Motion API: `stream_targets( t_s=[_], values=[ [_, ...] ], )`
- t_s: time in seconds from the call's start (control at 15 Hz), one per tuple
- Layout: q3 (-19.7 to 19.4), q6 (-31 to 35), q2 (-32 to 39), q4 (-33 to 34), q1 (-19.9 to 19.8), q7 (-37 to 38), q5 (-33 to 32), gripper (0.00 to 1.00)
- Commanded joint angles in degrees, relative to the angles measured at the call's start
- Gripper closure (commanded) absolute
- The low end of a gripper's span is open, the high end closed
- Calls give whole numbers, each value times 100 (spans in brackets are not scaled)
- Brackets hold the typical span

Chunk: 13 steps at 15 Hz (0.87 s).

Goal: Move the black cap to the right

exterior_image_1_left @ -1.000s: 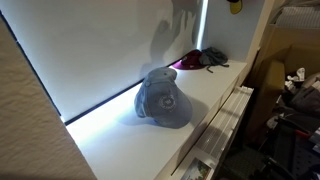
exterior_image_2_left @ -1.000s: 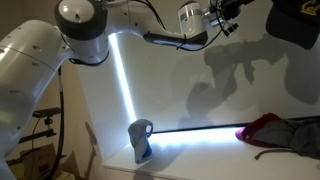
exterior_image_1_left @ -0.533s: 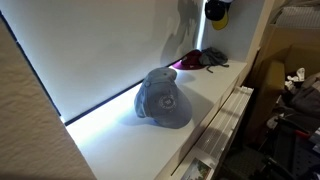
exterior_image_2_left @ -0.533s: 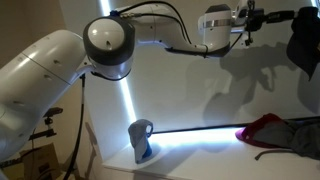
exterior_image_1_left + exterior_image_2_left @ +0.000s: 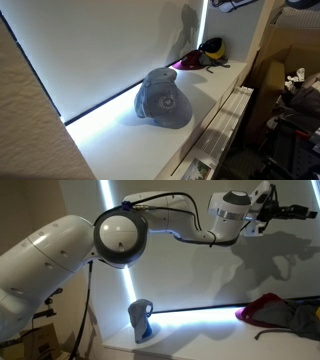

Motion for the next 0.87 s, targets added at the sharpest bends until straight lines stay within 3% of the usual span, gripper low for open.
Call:
stream_targets(
  t_s=[0.0, 0.07, 0.2, 0.4, 0.67, 0.73, 0.8],
  values=[
    [12, 0, 0, 16, 0, -6, 0, 57],
    [21, 0, 0, 25, 0, -9, 0, 32],
    [490, 174, -282, -631, 64, -730, 156, 24],
    [890, 490, -517, -1491, 181, -860, 50, 4],
    [1570, 645, -646, -2417, 163, -1383, 38, 0],
    [1324, 494, -191, -1523, 336, -1080, 21, 0],
    [1382, 497, -193, -1623, 359, -1088, 21, 0]
  ],
)
